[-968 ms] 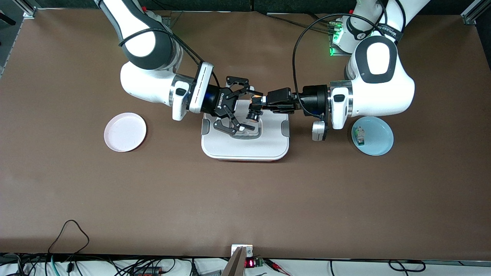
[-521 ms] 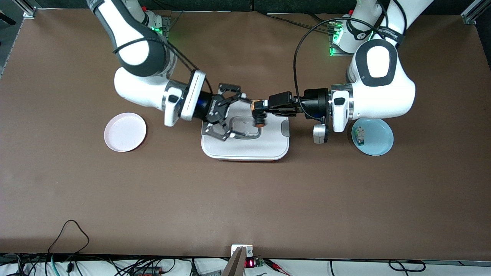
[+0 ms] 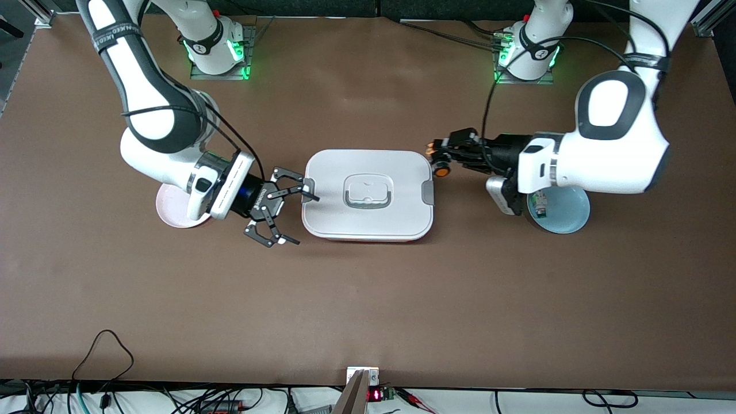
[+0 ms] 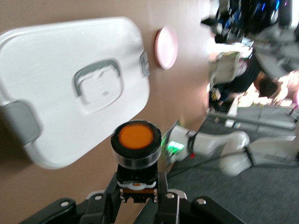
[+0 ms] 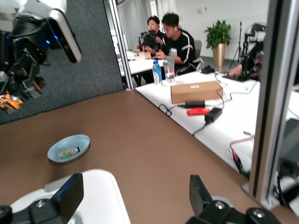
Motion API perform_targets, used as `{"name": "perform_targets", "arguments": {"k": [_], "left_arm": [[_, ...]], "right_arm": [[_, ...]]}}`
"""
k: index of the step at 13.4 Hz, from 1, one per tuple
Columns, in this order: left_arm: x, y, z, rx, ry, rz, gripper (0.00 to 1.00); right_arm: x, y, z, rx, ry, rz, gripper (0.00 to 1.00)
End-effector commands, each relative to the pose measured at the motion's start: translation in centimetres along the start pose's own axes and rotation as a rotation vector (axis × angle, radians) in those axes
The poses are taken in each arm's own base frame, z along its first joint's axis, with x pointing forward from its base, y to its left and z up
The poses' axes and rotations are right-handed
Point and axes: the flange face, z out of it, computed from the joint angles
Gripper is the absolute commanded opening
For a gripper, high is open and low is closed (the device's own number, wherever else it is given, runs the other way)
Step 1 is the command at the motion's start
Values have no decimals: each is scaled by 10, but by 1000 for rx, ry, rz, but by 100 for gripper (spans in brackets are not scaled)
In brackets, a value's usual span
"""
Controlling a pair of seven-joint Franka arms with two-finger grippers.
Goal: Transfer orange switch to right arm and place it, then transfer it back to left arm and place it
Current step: 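Carry the switch to the blue plate while the right gripper withdraws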
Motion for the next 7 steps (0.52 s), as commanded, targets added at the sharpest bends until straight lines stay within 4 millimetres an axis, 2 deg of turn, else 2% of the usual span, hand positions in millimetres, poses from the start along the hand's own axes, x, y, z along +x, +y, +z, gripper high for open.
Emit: {"name": "perform_targets", "arguments": {"k": [1,4,7], "left_arm": [[-19,-22,-20,137,-102,121,0],[-32,-63,-42,301,-207,280,0],[-39,-91,-55,491,-353,411,0]], "right_arm": [[-9,2,-9,-3,-51,76,100],[-12,18,-25,-22,-153,221,100],[-8,28,-38,-66,-353,313,100]]}}
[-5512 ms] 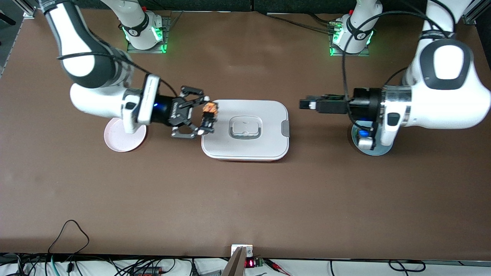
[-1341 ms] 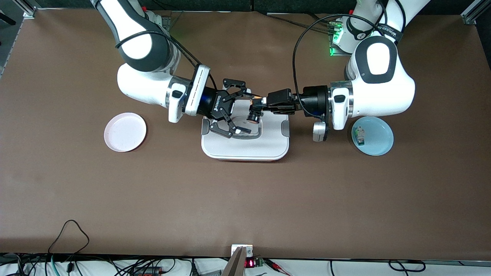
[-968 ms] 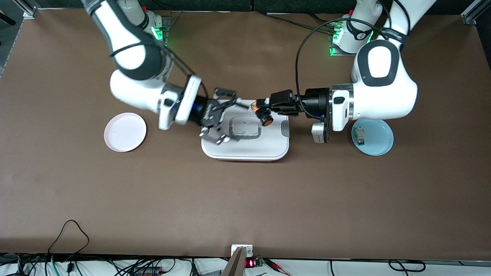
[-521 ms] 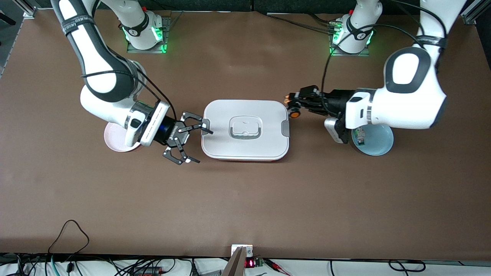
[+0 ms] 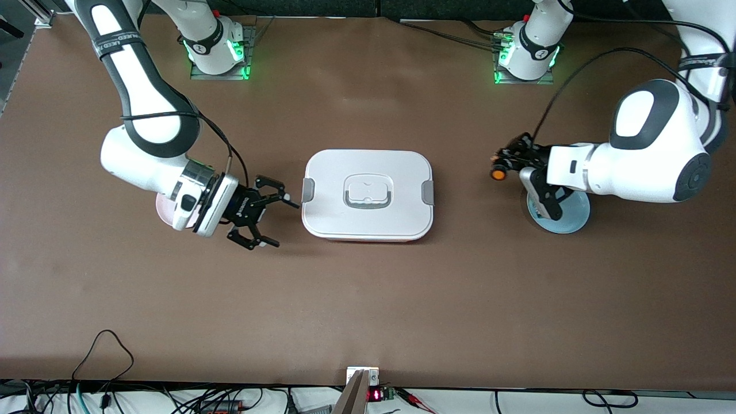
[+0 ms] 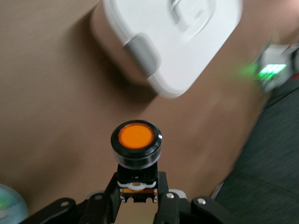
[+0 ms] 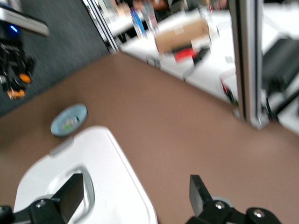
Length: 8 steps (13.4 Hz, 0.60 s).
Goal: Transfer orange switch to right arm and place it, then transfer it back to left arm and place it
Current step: 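Carry the switch to the blue plate while the right gripper withdraws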
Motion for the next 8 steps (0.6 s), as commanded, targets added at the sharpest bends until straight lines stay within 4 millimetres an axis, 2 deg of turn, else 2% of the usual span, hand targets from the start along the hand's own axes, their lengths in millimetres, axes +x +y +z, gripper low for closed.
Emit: {"name": "perform_targets", "arguments": {"k": [1,5,8], "left_arm": [[-11,-12,2,145,-147,144,0],[-17,-34,6,302,-311,281,0],[-27,-56,29,358,-355,384,0]], "right_arm": [[7,1,-15,-51,-102,86,100],[7,3,-19,-97,-161,317,100],[8,-1,-21,-144,-256,460,100]]}}
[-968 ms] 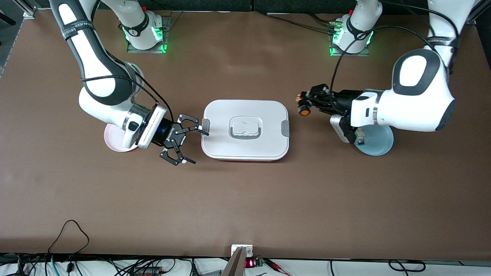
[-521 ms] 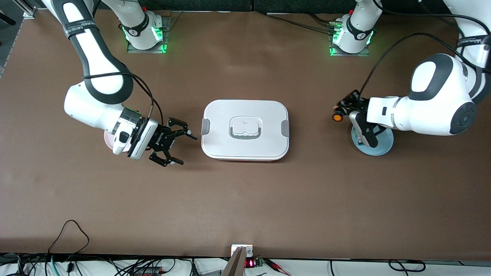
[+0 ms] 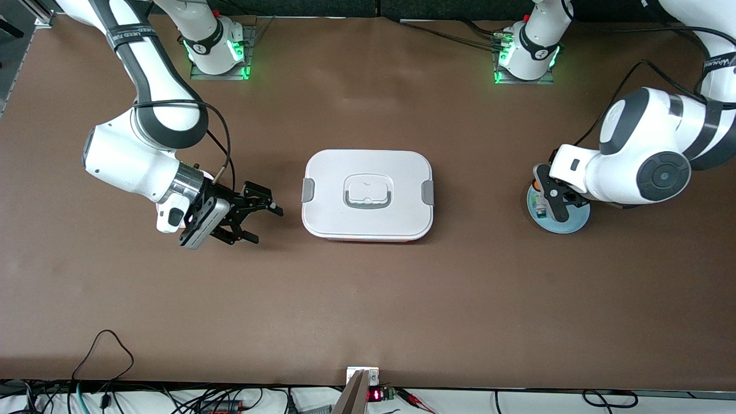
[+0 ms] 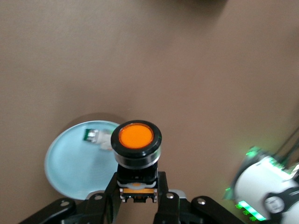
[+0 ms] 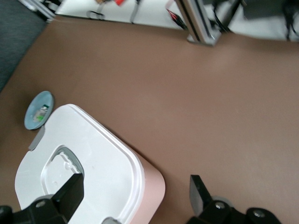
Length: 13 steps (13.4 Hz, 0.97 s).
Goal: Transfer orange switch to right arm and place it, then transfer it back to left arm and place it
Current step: 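Carry the switch to the blue plate while the right gripper withdraws, then lower the switch onto the light blue plate and open the left gripper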
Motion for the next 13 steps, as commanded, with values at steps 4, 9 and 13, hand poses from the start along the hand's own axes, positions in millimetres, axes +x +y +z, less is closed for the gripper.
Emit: {"name": "perform_targets", "arguments": {"k": [4,9,13], "left_arm": [[-30,-24,57,145,-73,210,0],[-62,-36,110,208,-132,331,0],[-68,-32,142,246,-173,390,0]], "right_arm": [[-2,-1,-41,-176,-238,193,100],[5,16,-93,-331,-415,326,100],[17,31,-166,-514,-525,355,100]]}}
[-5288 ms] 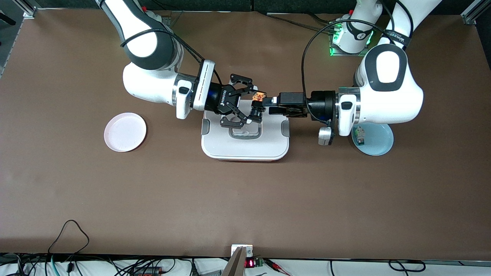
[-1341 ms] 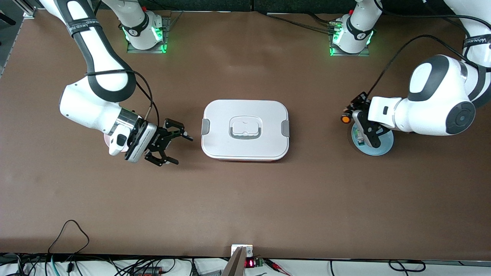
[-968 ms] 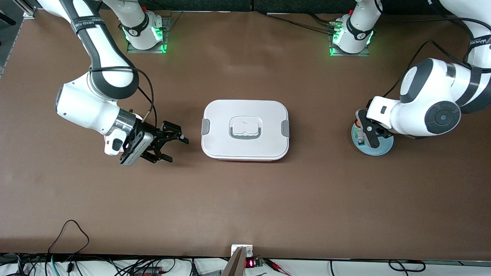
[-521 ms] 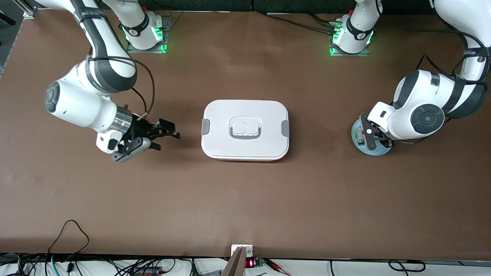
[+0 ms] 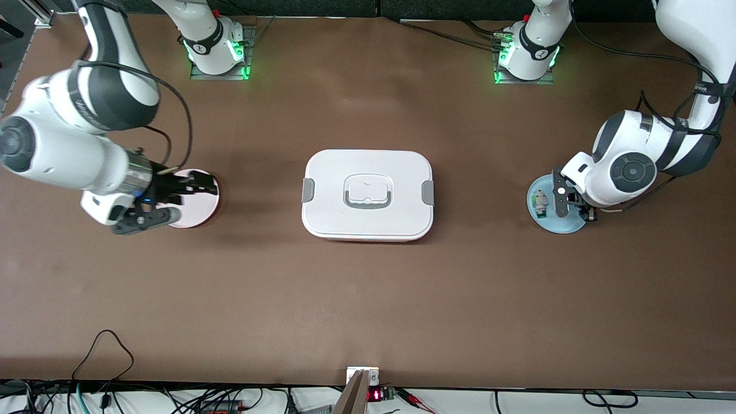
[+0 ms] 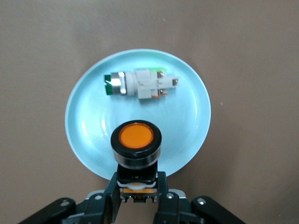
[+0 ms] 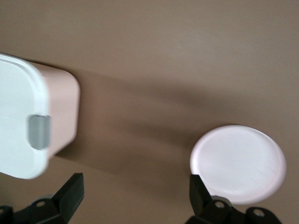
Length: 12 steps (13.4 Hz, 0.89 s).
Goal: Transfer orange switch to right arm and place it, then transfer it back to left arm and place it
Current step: 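Lower the switch onto the light blue plate and open the left gripper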
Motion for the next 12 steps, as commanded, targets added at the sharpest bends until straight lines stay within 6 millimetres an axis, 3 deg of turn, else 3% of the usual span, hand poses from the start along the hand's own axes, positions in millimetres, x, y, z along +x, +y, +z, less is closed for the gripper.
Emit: {"name": "perform_targets", "arguments": {"k": [1,5,6,8,12], "left_arm": [[0,11,12,54,-3,40,0],[-20,12,40,116,3,57,0],[-27,10,43,129,-3,59,0],[-36,9,56,136,6,60,0],[-34,8,73,144,32,51,0]], "right_arm": [[-9,21,-50,-119,-56,55,100],[-24,32,-77,-265,-98,54,100],[-30,37,-96,-284,-63,75,100],[-35,95,-116,-285,16,182,100],[-47,138,-133,-282,81,265,100]]}}
